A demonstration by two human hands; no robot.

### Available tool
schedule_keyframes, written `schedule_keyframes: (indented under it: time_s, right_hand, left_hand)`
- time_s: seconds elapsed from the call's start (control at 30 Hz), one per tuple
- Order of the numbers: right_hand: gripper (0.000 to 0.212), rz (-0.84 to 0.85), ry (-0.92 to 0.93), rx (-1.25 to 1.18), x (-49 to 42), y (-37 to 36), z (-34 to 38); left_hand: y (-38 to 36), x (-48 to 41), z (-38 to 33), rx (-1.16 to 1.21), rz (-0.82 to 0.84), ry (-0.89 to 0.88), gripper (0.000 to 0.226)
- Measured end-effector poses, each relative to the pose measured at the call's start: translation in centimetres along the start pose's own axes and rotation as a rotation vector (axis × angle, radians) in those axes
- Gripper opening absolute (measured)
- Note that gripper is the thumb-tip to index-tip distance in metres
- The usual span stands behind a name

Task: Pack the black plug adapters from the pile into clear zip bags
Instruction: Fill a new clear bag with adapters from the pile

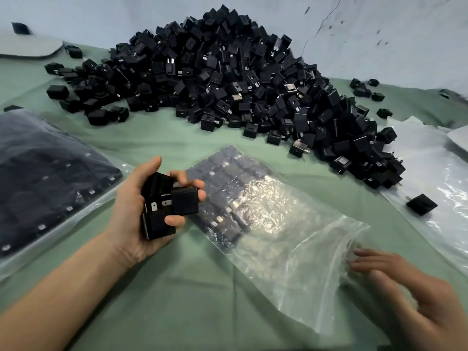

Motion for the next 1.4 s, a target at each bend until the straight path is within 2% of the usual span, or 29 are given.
schedule_keyframes:
  time_s: [0.03, 0.07, 0.13, 0.17, 0.23, 0.3, 0.4, 0.5, 0.67, 0.73, 0.9, 1.0, 1.13, 1.23, 1.33, 1.4]
  right_hand:
    - [0.024, -0.071, -0.071, -0.027, 0.2, 1.7, -0.5]
    - [0.023, -0.191, -0.245, -0.147, 1.3, 3.4, -2.2]
    - [0.03, -0.255, -0.373, -0.258, 1.2, 3.9, -2.2]
    - [0.033, -0.307, -0.39, -0.339, 0.7, 3.1, -1.5]
    - [0.02, -0.328, -0.264, -0.537, 0.0, 2.5, 2.0]
    - [0.017, -0.255, -0.156, -0.685, -1.2, 1.1, 5.7]
    - [0.008, -0.179, -0.263, -0.788, -1.8, -0.7, 6.2]
    - [0.021, -0.201, -0.396, -0.875, -1.9, -1.8, 5.6]
    - [0.05, -0.163, -0.477, -0.911, -1.5, -2.0, 5.5]
    - [0.055, -0.158, -0.486, -0.941, -1.3, -1.9, 5.4]
    - [0.053, -0.17, -0.52, -1.004, -1.2, -1.8, 4.9]
    - [0.044, -0.221, -0.548, -1.056, -0.8, -2.1, 4.6]
    - [0.036, -0.305, -0.532, -1.16, -0.3, -2.9, 4.4]
    - [0.047, -0.443, -0.5, -1.115, 0.0, -1.4, 3.4]
    - [0.031, -0.532, -0.55, -0.752, 0.9, 1.8, 0.6]
    - [0.021, -0.49, -0.636, -0.581, 1.6, 3.0, -1.7]
  left_hand:
    - [-0.4, 0.2, 0.2, -0.041, -0.017, -0.012, 0.038]
    - [-1.1, 0.5, 0.6, -0.072, -0.027, -0.019, 0.038]
    - [-3.3, 1.2, 2.0, -0.076, 0.009, -0.002, 0.037]
    - [-4.5, 1.6, 3.0, -0.052, 0.052, 0.025, 0.037]
    - [-7.0, 2.4, 5.1, 0.02, 0.149, 0.088, 0.036]
    - [-8.7, 3.1, 6.6, 0.075, 0.21, 0.124, 0.036]
    - [-9.8, 3.5, 8.0, 0.062, 0.195, 0.123, 0.036]
    - [-10.2, 3.3, 8.7, -0.042, 0.186, 0.057, 0.038]
    - [-10.7, 2.9, 8.7, -0.117, 0.197, -0.053, 0.037]
    - [-10.8, 2.9, 8.8, -0.127, 0.206, -0.089, 0.037]
    - [-11.1, 2.3, 9.6, -0.276, 0.212, -0.184, 0.02]
    - [-11.2, 1.9, 9.5, -0.422, 0.182, -0.281, 0.024]
    - [-11.5, 2.2, 8.6, -0.69, 0.138, -0.521, 0.036]
    - [-11.2, 2.1, 7.3, -0.678, 0.133, -0.588, 0.032]
    - [-9.3, 0.8, 2.8, -0.665, 0.055, -0.686, 0.019]
    - [-6.7, -0.5, -1.1, -0.657, -0.057, -0.766, 0.016]
Point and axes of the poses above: each hand's wrist, its own x-axis away from the middle knuckle, its own y-axis out of the back of the hand, z = x × y, the point moved 5 cm from there along -x, towards the middle knuckle, and after that the axes turned 3 degrees about -z, right-handed, at the moved point
